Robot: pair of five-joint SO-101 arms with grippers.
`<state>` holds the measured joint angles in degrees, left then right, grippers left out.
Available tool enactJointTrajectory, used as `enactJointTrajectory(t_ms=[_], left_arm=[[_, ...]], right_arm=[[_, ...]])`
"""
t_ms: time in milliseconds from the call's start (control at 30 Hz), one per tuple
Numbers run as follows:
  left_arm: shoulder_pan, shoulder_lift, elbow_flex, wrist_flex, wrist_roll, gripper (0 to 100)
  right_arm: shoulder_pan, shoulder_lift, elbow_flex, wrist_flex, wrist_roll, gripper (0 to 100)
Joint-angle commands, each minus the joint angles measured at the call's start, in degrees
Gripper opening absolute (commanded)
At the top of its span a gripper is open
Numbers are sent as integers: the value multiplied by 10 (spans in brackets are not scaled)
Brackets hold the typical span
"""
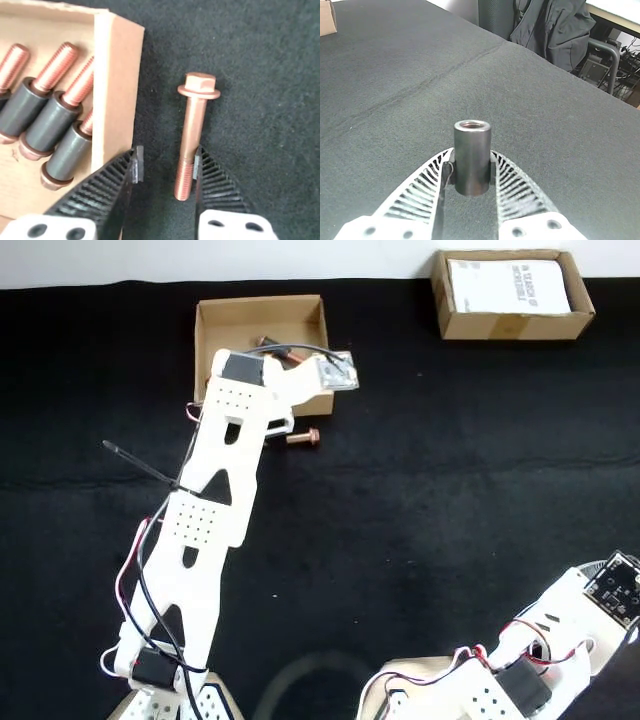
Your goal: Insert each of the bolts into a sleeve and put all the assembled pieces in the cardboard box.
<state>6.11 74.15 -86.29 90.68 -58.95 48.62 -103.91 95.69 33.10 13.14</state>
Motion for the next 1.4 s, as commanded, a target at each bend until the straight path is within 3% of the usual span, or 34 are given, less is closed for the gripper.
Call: enactJointTrajectory(t_ms=[0, 467, 667, 900, 1000, 1133, 1300, 1367], left_arm=[[21, -6, -22, 0, 3, 192], [58, 50, -21, -33, 42, 185], [64, 97, -21, -87, 39, 2], [76, 95, -22, -97, 46, 8], [78, 62, -22, -97, 118, 8], [73, -18, -22, -40, 226, 8], [73, -119, -22, 92, 257, 8], [66, -164, -23, 109, 294, 8]], right_arm=[[-6, -15, 75, -12, 7, 8], [-7, -15, 75, -11, 7, 8], [-7, -15, 75, -12, 4, 8], [-15, -13, 75, -9, 3, 8], [-24, -11, 75, -1, 3, 8], [-25, -10, 73, 0, 2, 8], [-76, -10, 25, 86, -60, 8], [-119, -10, -22, 131, -84, 8]])
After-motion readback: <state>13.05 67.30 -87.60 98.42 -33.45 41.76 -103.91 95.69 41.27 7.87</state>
